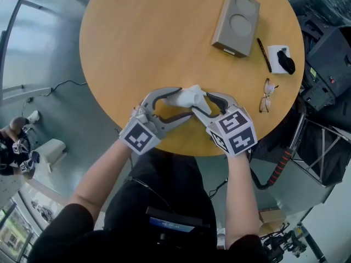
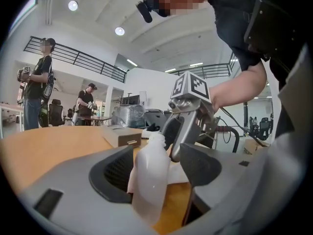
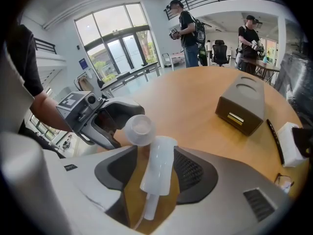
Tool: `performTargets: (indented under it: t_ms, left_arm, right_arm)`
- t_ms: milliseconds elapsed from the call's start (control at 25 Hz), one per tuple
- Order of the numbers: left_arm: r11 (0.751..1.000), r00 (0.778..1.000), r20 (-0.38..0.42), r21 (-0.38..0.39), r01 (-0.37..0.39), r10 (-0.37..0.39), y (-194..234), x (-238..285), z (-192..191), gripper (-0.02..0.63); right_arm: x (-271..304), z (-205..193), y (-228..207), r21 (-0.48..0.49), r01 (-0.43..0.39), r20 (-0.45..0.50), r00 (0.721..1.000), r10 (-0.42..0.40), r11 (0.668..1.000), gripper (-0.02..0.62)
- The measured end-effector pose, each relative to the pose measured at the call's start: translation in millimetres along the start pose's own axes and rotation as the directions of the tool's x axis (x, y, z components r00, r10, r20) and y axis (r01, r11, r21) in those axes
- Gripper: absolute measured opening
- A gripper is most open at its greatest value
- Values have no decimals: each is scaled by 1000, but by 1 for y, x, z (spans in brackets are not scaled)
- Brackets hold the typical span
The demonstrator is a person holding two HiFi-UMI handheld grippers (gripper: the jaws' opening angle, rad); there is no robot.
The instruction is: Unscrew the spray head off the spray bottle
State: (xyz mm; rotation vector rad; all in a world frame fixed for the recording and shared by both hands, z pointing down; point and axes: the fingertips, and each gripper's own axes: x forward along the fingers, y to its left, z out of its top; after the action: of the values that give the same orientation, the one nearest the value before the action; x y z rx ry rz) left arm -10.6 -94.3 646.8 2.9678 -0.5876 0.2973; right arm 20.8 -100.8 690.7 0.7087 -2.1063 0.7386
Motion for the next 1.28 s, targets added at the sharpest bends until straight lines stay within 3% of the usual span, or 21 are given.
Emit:
performTargets:
  t_ms: [320, 440, 640, 880, 1120, 1280]
  left_arm:
    - [998, 999, 49, -69, -11, 14, 4, -11, 8, 330]
    - [994, 998, 64, -106, -8, 15, 4, -17, 2, 330]
    - [995, 999, 35, -99, 1, 2, 2, -27, -7, 322]
    - [998, 999, -48, -56, -21, 18, 4, -35, -27, 314]
    - [989, 970, -197, 73, -129, 141, 15, -30, -53, 256]
    - [984, 965, -199, 74, -162, 174, 17, -30, -51, 241]
  right_arm:
    - [-4, 14, 11, -65, -2, -2, 1000, 2, 998, 241]
    - [0, 16, 17, -92, -23, 8, 1000, 24, 995, 238]
    - [1, 27, 34, -132, -88, 29, 995, 93, 987, 235]
    - [11, 37, 53, -152, -140, 30, 989, 147, 978, 235]
    - [8, 29, 45, -137, -122, 26, 992, 127, 983, 235]
    - [-1, 30, 43, -125, -106, 43, 993, 113, 986, 235]
